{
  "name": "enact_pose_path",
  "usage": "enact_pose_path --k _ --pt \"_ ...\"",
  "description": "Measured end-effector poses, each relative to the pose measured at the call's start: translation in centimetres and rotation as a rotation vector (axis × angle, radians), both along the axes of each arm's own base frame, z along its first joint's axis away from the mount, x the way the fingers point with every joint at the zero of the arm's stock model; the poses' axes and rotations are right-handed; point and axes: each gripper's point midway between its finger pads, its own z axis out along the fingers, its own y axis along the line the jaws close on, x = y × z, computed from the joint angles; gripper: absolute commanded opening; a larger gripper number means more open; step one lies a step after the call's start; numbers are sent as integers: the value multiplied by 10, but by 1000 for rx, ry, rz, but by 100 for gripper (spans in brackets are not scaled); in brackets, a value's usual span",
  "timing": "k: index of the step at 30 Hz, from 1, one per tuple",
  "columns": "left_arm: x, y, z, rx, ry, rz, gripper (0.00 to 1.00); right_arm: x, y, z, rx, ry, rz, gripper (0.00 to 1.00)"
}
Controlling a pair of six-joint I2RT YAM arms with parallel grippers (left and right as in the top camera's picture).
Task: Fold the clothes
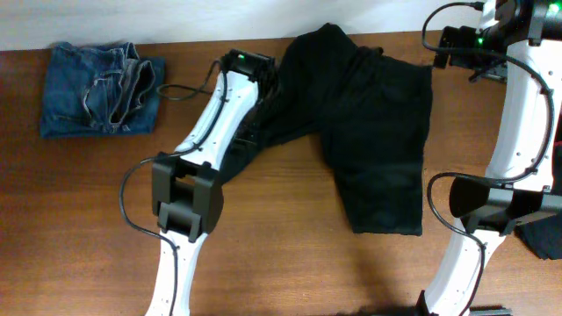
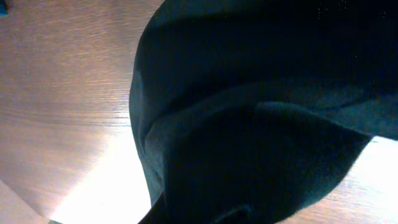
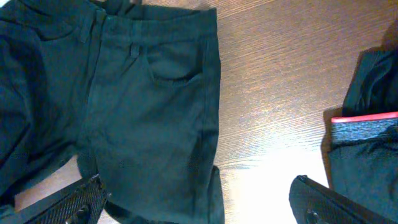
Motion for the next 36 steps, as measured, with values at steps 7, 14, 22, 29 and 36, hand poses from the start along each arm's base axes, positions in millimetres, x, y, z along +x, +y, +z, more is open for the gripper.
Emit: enact_pose_path --k 7,14,22,29,36 --pt "5 15 1 10 -4 31 12 1 4 0 23 -4 10 99" --pt "15 62 2 35 -13 133 33 2 22 -4 113 -2 63 99" --pt "23 83 10 76 -51 156 94 16 42 -69 195 110 109 99" --pt "24 82 57 17 -164 173 53 30 96 -126 211 155 224 99" --pt "15 48 68 -199 -146 196 1 42 115 -162 211 132 264 41"
